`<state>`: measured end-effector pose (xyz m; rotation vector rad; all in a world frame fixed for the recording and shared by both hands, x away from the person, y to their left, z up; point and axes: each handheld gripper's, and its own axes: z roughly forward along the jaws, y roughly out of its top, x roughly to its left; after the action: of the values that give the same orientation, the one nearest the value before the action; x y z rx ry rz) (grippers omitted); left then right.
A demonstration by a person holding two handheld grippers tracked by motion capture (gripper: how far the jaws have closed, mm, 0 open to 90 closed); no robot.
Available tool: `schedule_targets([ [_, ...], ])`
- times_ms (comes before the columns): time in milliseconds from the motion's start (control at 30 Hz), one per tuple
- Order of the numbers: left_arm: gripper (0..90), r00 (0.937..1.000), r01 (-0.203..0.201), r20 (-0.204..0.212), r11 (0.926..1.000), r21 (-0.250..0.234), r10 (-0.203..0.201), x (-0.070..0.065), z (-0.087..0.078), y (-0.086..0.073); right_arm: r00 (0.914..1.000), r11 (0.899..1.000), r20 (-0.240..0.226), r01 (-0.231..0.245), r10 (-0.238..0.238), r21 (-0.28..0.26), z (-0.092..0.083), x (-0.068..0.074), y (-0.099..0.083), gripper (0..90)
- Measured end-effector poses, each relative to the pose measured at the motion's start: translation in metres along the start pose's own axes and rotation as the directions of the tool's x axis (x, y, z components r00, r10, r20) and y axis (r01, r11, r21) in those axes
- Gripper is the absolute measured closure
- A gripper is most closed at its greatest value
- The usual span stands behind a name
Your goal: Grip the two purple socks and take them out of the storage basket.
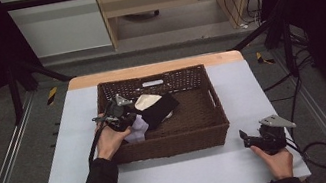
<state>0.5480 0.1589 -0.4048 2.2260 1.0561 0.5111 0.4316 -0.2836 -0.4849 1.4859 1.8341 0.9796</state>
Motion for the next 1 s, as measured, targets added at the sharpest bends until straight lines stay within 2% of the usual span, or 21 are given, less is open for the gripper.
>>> schedule_targets([
  [67,88.5,0.9997,0.024,0.005,0.9989,-0.041,-0.024,0.002,-0.004,0.0,1.0,1.0,0.0,0.0,0.0,0.001,0.0,0.0,0.0,11.6],
  [133,88.6,0.9998,0.018,0.001,0.9984,-0.054,-0.018,0.003,-0.006,0.001,1.0,1.0,0.0,0.0,0.0,0.001,0.0,0.0,0.0,11.6],
  [167,88.6,0.9997,0.024,-0.001,0.9969,-0.075,-0.024,0.003,-0.008,0.001,1.0,1.0,0.001,0.001,-0.001,0.0,0.0,0.0,0.0,11.6],
  [267,88.6,0.9986,0.045,-0.02,0.9843,-0.171,-0.049,0.005,-0.018,0.005,1.0,1.0,0.0,-0.001,0.001,0.002,0.0,0.0,0.0,11.6],
  [333,88.6,0.9982,0.045,-0.031,0.9768,-0.209,-0.052,0.005,-0.022,0.007,1.0,1.0,0.0,0.0,0.0,0.002,0.0,0.0,0.0,11.6],
  [367,88.7,0.9982,0.045,-0.031,0.9768,-0.209,-0.052,0.005,-0.022,0.007,1.0,1.0,0.0,0.0,0.0,0.002,0.0,0.0,0.0,11.6],
  [467,88.7,0.9972,0.049,-0.041,0.9634,-0.264,-0.062,0.005,-0.029,0.011,1.0,1.0,-0.002,-0.002,0.002,0.002,0.0,0.0,0.0,11.6],
  [500,88.8,0.9949,0.09,-0.02,0.9559,-0.279,-0.099,0.006,-0.034,0.014,1.0,1.0,-0.002,-0.001,0.001,0.002,0.0,0.0,0.0,11.6],
  [533,88.8,0.9942,0.097,-0.015,0.9495,-0.298,-0.106,0.006,-0.038,0.017,1.0,1.0,-0.003,0.0,0.0,0.003,0.0,0.0,0.0,11.6],
  [567,88.8,0.9942,0.097,-0.015,0.9495,-0.298,-0.106,0.006,-0.038,0.017,1.0,1.0,-0.002,0.0,0.0,0.003,0.0,0.0,0.0,11.6],
  [600,88.8,0.9936,0.103,-0.01,0.9412,-0.322,-0.113,0.006,-0.045,0.022,1.0,1.0,-0.002,0.0,0.0,0.002,0.0,0.0,0.0,11.6],
  [633,88.8,0.9936,0.103,-0.01,0.9412,-0.322,-0.113,0.006,-0.045,0.022,1.0,1.0,-0.002,0.0,0.0,0.002,0.0,0.0,0.0,11.6],
  [700,88.8,0.9933,0.106,-0.008,0.9326,-0.345,-0.115,0.005,-0.052,0.027,1.0,1.0,-0.001,-0.002,0.002,0.0,0.0,0.0,0.0,11.6],
  [767,88.8,0.9932,0.106,-0.005,0.9191,-0.379,-0.117,0.002,-0.063,0.033,1.0,1.0,-0.002,-0.002,0.002,0.0,0.0,0.0,0.0,11.6],
  [800,88.8,0.9932,0.106,-0.005,0.9191,-0.379,-0.117,0.002,-0.063,0.033,1.0,1.0,-0.002,-0.002,0.002,0.001,0.0,0.0,0.0,11.6],
  [867,88.8,0.9926,0.111,0.0,0.907,-0.406,-0.121,-0.001,-0.074,0.037,1.0,1.0,-0.002,-0.002,0.002,0.001,0.0,0.0,0.0,11.6],
  [933,88.8,0.992,0.118,0.01,0.8983,-0.423,-0.126,-0.002,-0.081,0.039,1.0,1.0,-0.001,-0.002,0.002,0.001,0.0,0.0,0.0,11.6],
  [967,88.8,0.992,0.118,0.01,0.8983,-0.423,-0.126,-0.002,-0.081,0.039,1.0,1.0,-0.001,-0.001,0.001,0.001,0.0,0.0,0.0,11.6],
  [1000,88.8,0.9911,0.128,0.024,0.8862,-0.445,-0.131,-0.003,-0.089,0.04,1.0,1.0,-0.001,-0.001,0.001,0.002,0.0,0.0,0.0,11.6],
])
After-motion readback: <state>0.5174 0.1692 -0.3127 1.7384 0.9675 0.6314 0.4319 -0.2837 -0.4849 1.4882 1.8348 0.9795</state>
